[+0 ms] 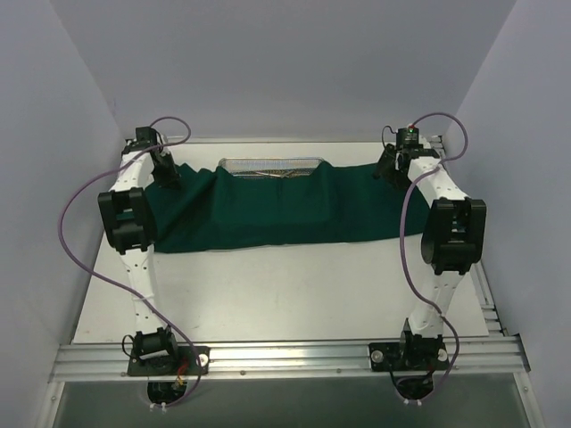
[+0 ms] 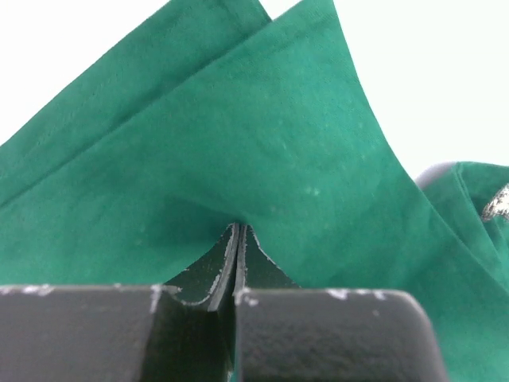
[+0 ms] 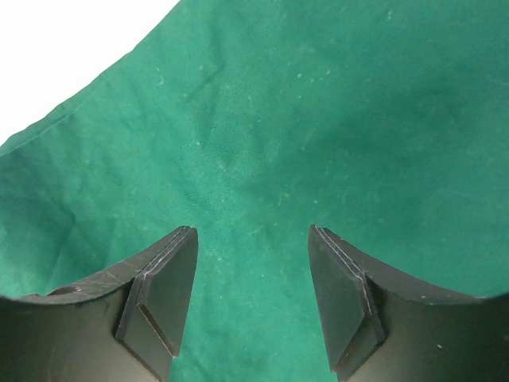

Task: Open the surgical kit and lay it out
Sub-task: Open the surgical kit at the center of the board.

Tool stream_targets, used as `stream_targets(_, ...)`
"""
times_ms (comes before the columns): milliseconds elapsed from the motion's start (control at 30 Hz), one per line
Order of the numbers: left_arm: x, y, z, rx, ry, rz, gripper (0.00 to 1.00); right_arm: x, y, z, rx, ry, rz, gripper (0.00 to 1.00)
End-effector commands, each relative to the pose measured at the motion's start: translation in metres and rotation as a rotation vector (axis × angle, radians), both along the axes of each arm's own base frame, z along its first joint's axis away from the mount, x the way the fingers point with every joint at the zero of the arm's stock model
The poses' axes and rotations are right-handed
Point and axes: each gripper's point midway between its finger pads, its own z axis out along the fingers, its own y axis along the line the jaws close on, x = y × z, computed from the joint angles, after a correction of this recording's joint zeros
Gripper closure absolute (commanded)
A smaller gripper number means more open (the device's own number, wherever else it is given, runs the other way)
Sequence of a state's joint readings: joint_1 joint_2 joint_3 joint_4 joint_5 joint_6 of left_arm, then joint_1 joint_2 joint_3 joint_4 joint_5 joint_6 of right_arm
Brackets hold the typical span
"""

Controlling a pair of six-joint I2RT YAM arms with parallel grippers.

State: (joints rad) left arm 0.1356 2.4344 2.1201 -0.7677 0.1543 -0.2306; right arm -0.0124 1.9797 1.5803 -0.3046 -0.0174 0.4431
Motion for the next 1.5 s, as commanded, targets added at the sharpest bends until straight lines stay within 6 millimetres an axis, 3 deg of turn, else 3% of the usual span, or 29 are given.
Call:
stream_targets(0,0.005,0.002,0.006,-0.077,0.02,0.014,0.98,0.01,0.001,0.004,0.006,-0.019,0.021,0.43)
stream_targets(133,-0.011,0.026,-0.027,-0.048,0.163,0.141,0.98,0.011,0.002,-0.006,0.011,0.007,0.019,0.42)
stream_targets(267,-0.036,0.072,-0.042,0.001,0.265,0.284,0.98,0.017,0.0,-0.011,-0.001,0.015,0.019,0.42)
stream_targets(367,-0.046,0.093,-0.041,0.016,0.275,0.336,0.98,0.021,-0.004,-0.016,-0.019,0.03,0.015,0.41)
stream_targets(533,-0.047,0.121,-0.023,0.036,0.235,0.367,0.98,0.032,-0.012,-0.022,-0.027,0.043,0.0,0.4)
stream_targets(600,-0.04,0.124,-0.009,0.035,0.191,0.358,0.98,0.041,-0.017,-0.019,-0.028,0.028,-0.009,0.39)
stream_targets(767,-0.022,0.126,0.034,0.03,0.085,0.358,0.92,0.058,-0.052,-0.006,-0.111,-0.008,-0.095,0.34)
stream_targets(900,-0.01,0.111,0.078,0.019,-0.019,0.322,0.66,0.064,-0.079,-0.022,-0.103,0.026,-0.146,0.4)
stream_targets(933,-0.009,0.108,0.094,0.028,-0.048,0.309,0.64,0.064,-0.088,-0.025,-0.099,0.028,-0.158,0.45)
stream_targets(1033,-0.011,0.094,0.114,0.03,-0.074,0.284,0.59,0.057,-0.097,-0.045,-0.076,0.07,-0.169,0.56)
stream_targets(1233,-0.012,0.043,0.114,-0.021,-0.075,0.201,0.6,0.035,-0.102,-0.077,-0.059,0.138,-0.177,0.87)
stream_targets(1300,-0.01,0.026,0.111,-0.036,-0.067,0.173,0.6,0.019,-0.11,-0.093,-0.053,0.186,-0.211,0.91)
stream_targets(1467,-0.007,0.008,0.106,-0.074,-0.048,0.158,0.6,-0.014,-0.134,-0.113,-0.071,0.26,-0.3,1.0)
